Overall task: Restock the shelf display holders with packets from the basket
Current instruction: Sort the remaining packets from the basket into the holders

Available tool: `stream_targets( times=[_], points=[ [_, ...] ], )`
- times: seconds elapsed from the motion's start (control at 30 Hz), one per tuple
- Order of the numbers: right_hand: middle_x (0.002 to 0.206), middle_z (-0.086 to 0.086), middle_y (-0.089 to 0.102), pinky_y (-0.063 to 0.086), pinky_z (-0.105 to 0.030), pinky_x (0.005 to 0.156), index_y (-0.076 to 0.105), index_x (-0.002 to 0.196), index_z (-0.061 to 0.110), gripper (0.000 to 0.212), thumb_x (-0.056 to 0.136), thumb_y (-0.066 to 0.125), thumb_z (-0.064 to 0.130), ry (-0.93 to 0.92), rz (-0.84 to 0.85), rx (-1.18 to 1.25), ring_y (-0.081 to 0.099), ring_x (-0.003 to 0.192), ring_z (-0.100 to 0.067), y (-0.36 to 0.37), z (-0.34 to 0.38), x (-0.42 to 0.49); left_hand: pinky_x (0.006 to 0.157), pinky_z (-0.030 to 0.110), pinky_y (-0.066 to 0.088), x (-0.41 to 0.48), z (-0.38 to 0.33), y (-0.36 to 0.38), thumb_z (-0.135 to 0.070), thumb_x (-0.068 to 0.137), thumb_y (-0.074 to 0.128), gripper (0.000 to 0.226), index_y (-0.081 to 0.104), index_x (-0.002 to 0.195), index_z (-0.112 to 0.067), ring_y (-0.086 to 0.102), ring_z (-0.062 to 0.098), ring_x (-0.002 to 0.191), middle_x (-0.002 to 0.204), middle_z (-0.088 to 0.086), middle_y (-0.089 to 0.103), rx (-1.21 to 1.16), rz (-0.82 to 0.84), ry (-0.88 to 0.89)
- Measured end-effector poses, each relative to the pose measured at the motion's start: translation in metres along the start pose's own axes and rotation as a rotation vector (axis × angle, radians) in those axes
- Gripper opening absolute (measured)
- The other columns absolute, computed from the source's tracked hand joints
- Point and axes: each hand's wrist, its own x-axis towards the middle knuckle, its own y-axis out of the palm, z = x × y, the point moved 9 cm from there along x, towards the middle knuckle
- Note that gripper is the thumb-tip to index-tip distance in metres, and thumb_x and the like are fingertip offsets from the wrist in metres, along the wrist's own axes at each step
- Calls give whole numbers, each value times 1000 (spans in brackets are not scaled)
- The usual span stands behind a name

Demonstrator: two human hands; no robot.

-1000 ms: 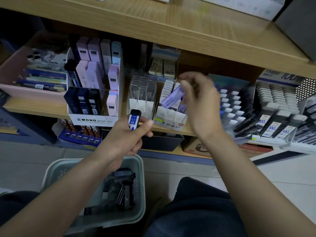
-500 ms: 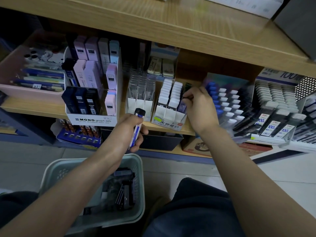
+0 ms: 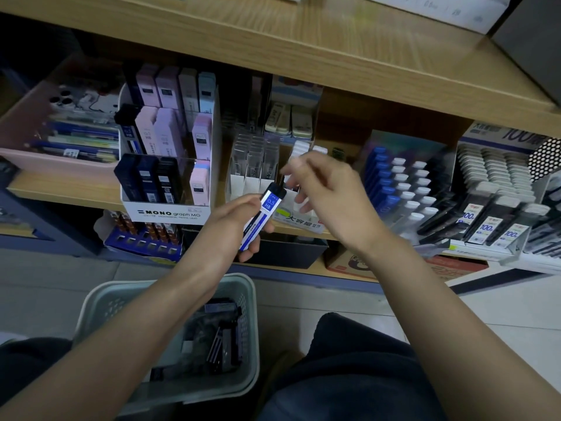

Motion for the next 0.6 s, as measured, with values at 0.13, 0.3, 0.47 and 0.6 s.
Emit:
stream_targets(
  times=[0.13, 0.3, 0.47, 0.6],
  points=[
    [85, 3, 58, 58, -31, 66, 62, 98, 17, 10, 88, 64, 18, 45, 167, 55, 63, 78, -20, 22, -1, -4, 41, 19, 37, -4, -4, -2, -21, 99, 41, 19, 54, 86, -15, 49, 7, 48, 72, 1, 64, 106, -17, 81],
    [90, -7, 59, 57, -21, 67, 59, 96, 13, 13, 85, 65, 13, 135, 275, 209, 64, 72, -13, 34, -3, -9, 50, 14, 42, -5, -19, -14, -18, 94, 50, 16, 56, 80, -21, 50, -2, 52, 66, -8, 57, 321, -67, 279],
    [94, -13, 62, 57, -21, 65, 61, 94, 10, 13, 82, 66, 12, 134, 339, 270, 65, 69, -10, 51, 8, -11, 72, 19, 47, -18, -37, -38, -19, 87, 60, 9, 59, 85, -27, 59, 1, 80, 80, -12, 63, 462, -138, 443],
    [77, -9, 62, 51, -14, 57, 63, 90, 11, 8, 84, 65, 6, 87, 167, 385, 61, 61, -5, 50, 24, -1, 68, 8, 40, -23, -55, -64, -17, 89, 57, 18, 55, 82, -33, 55, -2, 79, 85, -11, 58, 592, -218, 534]
  ],
)
